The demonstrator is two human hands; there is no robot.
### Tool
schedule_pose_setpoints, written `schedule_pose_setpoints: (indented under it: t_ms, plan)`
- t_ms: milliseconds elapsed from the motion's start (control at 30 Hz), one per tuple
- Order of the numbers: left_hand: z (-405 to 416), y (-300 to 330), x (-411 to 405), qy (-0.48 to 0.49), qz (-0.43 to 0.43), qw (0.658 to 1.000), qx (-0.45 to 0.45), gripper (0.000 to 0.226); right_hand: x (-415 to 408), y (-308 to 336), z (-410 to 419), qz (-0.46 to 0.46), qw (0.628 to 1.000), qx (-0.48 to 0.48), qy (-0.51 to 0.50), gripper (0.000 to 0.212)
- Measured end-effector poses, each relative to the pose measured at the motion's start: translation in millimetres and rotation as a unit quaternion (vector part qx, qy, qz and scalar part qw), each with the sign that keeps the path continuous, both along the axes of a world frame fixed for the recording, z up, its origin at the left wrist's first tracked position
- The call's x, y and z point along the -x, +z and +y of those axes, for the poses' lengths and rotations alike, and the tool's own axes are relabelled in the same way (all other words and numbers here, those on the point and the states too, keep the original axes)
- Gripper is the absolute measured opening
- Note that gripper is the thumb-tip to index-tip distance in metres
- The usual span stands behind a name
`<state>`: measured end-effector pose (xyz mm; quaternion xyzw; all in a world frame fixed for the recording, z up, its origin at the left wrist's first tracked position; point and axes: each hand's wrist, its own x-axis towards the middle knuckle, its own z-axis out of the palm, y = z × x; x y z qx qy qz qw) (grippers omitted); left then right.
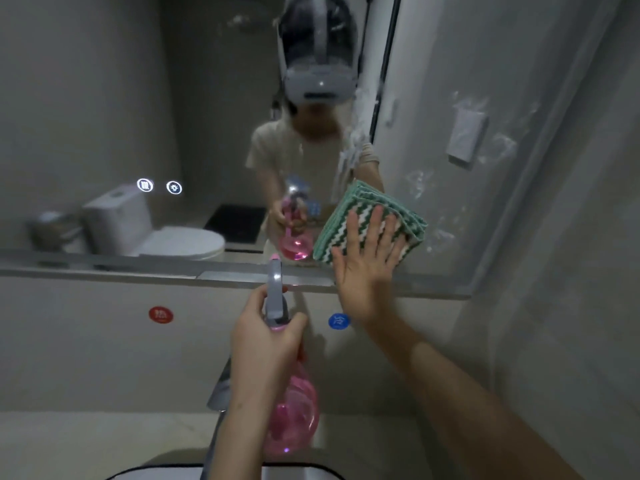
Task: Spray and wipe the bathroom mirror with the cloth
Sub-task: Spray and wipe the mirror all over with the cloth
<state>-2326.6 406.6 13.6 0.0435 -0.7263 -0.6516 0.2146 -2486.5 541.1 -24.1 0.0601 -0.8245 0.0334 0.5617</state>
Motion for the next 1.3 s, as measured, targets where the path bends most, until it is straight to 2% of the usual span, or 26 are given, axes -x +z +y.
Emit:
schedule_pose_setpoints:
  t_ms: [133,233,300,367,433,600,767,933,1167,1300]
  plan:
    - [-33,-1,3,0.026,0.004,1.0,-0.008,0.02,2,-13,-65,-0.03,0.991,-0.093,0.09,0.062]
    - [-60,-7,0,0.043,-0.004,0.999,-0.019,0.011,-4,-23,-108,-0.024,0.987,-0.112,0.109,0.057]
    - [-77,-7,-6,0.052,-0.009,0.998,-0.034,0.029,-5,-30,-126,-0.035,0.987,-0.118,0.105,0.059]
    - [-87,-3,-12,0.068,0.002,0.997,-0.022,0.038,-4,-33,-131,-0.044,0.987,-0.119,0.1,0.06]
    - [-90,3,-18,0.074,0.015,0.997,-0.021,0.035,-3,-30,-124,-0.048,0.985,-0.135,0.097,0.059]
    - [-74,12,-28,0.038,0.038,0.998,-0.019,0.022,-6,-3,-79,-0.041,0.957,-0.264,0.115,0.051]
    - [-52,13,-33,0.022,0.031,0.999,-0.007,0.01,-5,15,-11,-0.058,0.977,-0.198,0.057,0.056]
    - [-22,23,-39,0.0,0.044,0.999,0.002,0.022,-7,23,54,-0.024,0.987,-0.154,0.039,0.063]
    - [16,19,-32,-0.05,0.024,0.998,0.006,0.024,-11,18,80,-0.038,0.989,-0.135,0.051,0.06]
    - [23,14,-24,-0.048,0.018,0.999,0.014,0.025,-10,14,75,-0.05,0.99,-0.119,0.051,0.055]
